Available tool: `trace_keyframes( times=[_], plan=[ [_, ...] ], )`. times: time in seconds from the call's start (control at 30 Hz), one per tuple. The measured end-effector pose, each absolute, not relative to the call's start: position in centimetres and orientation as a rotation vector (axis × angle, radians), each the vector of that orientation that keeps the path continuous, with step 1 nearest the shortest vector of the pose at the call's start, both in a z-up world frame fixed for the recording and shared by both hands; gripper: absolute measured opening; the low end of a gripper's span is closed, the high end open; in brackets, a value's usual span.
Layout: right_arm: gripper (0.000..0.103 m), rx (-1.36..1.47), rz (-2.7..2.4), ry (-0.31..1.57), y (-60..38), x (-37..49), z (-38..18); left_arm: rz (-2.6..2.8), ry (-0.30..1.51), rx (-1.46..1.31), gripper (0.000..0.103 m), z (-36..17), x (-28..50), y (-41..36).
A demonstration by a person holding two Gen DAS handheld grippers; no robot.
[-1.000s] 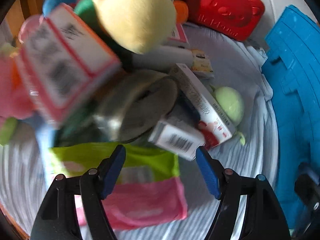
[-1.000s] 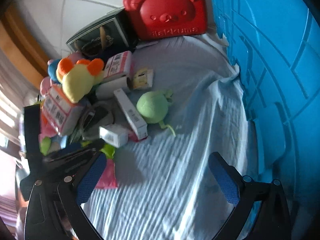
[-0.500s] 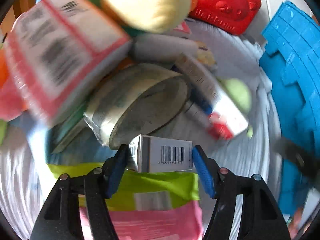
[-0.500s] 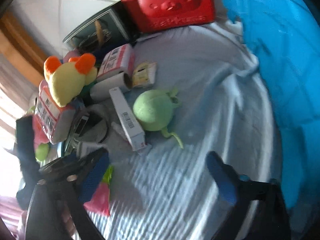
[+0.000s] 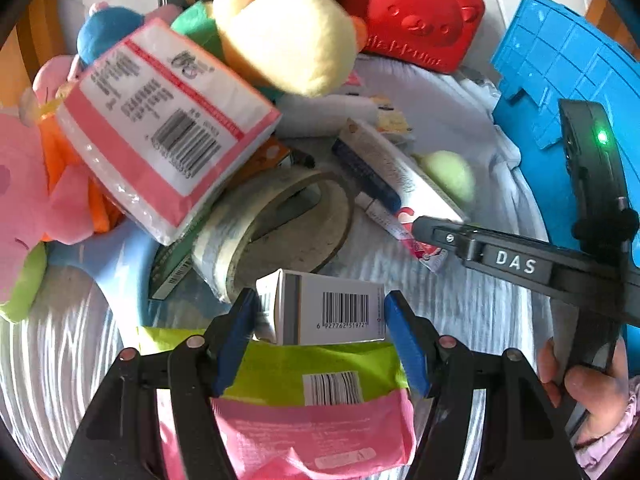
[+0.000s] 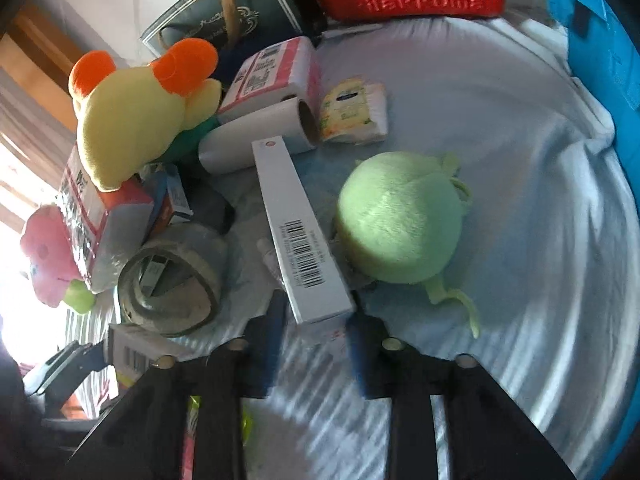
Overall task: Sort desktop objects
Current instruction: 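Grasp the white barcode box with the left tool while the right tool grasps a white medicine box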
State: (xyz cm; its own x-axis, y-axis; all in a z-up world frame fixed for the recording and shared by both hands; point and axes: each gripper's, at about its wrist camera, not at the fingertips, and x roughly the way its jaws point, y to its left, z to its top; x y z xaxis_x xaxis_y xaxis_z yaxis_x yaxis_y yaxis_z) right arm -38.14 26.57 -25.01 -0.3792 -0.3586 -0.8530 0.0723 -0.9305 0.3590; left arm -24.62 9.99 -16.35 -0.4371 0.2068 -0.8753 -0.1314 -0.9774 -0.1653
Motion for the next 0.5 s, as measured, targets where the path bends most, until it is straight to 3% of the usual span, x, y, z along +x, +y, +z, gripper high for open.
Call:
trace_keyframes(
  times=[0.13, 0.5],
  plan=[
    [0.023, 1.52, -2.413, -0.298, 25.7, -36.7, -23.1, 2.552, -0.072, -1.521, 0.064, -14.9, -23.9, 10.1],
    [0.022, 1.271, -2.582, -0.18, 25.0, -30.1, -11.6, 2.645, 0.039, -1.354, 0.064, -7.8, -21.6, 12.0]
  ],
)
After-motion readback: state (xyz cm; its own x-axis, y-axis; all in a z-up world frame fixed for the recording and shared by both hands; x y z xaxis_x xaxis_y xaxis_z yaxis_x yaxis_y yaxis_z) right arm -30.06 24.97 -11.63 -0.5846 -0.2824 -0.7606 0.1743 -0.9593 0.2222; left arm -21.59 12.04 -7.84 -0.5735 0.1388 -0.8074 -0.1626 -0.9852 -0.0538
